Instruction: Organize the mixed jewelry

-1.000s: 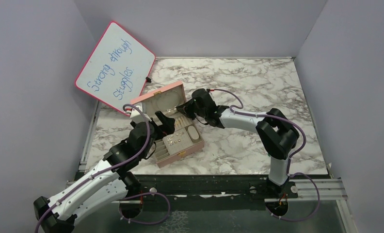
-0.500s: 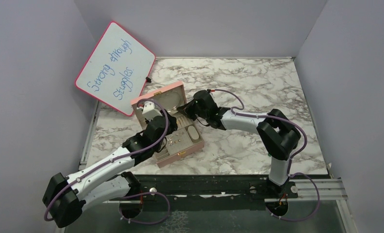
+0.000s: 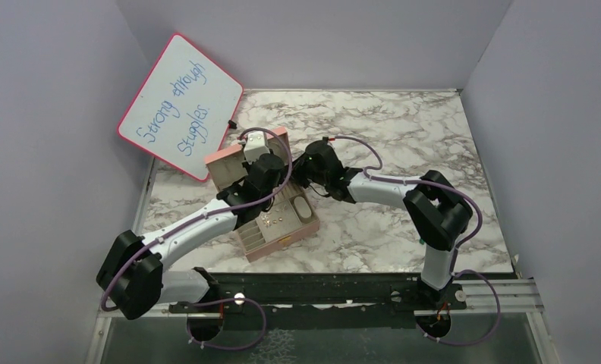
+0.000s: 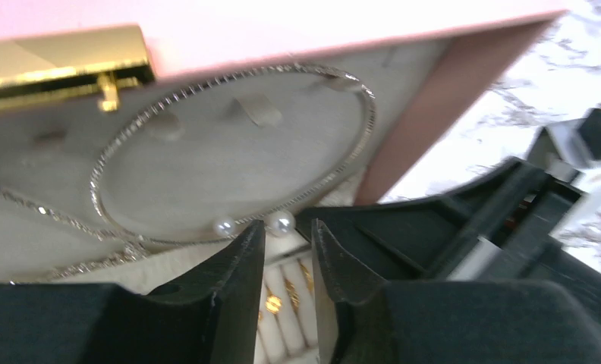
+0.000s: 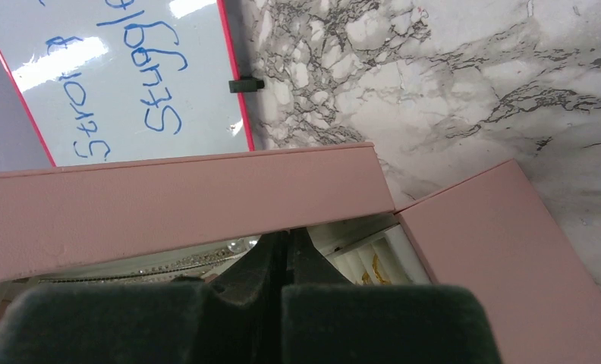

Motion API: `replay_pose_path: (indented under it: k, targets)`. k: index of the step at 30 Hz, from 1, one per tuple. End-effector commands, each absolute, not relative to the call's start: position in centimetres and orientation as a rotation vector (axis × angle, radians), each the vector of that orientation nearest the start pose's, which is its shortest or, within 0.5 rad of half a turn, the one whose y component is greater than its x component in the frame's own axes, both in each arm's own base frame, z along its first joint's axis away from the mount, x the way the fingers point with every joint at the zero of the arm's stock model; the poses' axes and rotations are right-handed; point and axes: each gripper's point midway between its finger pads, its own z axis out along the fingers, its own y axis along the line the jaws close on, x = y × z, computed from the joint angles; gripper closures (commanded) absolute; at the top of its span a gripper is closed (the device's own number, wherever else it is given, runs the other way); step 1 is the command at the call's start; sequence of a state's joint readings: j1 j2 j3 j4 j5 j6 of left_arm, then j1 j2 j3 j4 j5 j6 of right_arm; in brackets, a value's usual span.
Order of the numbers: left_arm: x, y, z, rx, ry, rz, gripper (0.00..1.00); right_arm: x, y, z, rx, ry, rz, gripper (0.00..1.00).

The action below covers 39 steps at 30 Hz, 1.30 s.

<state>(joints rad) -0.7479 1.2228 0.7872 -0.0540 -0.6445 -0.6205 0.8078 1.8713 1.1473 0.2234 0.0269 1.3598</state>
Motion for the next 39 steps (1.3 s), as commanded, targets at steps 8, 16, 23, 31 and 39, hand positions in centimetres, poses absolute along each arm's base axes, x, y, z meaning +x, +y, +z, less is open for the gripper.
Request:
replay_pose_path:
  k: [8,16,23,31,39]
  targets:
    - [35.5,-16.0,16.6,-0.267,1.971,-0.204,0.76,32.1,41.1,12.1,0.505,2.318,1.252,0.99]
    - [36.9,-14.8,16.2,-0.302,1.974,-0.155,0.78,31.0,42.3,12.6,0.274,2.304,1.334,0.99]
    - [37.1,-15.0,14.8,-0.299,2.004,-0.143,0.80,30.1,42.5,12.7,0.083,2.269,1.355,0.99]
    - [37.0,-15.2,14.2,-0.296,2.018,-0.150,0.82,29.1,42.5,16.4,-0.168,2.025,1.447,0.99]
    - [37.0,-15.5,14.0,-0.293,2.028,-0.165,0.83,28.8,42.4,18.8,-0.255,1.873,1.477,0.99]
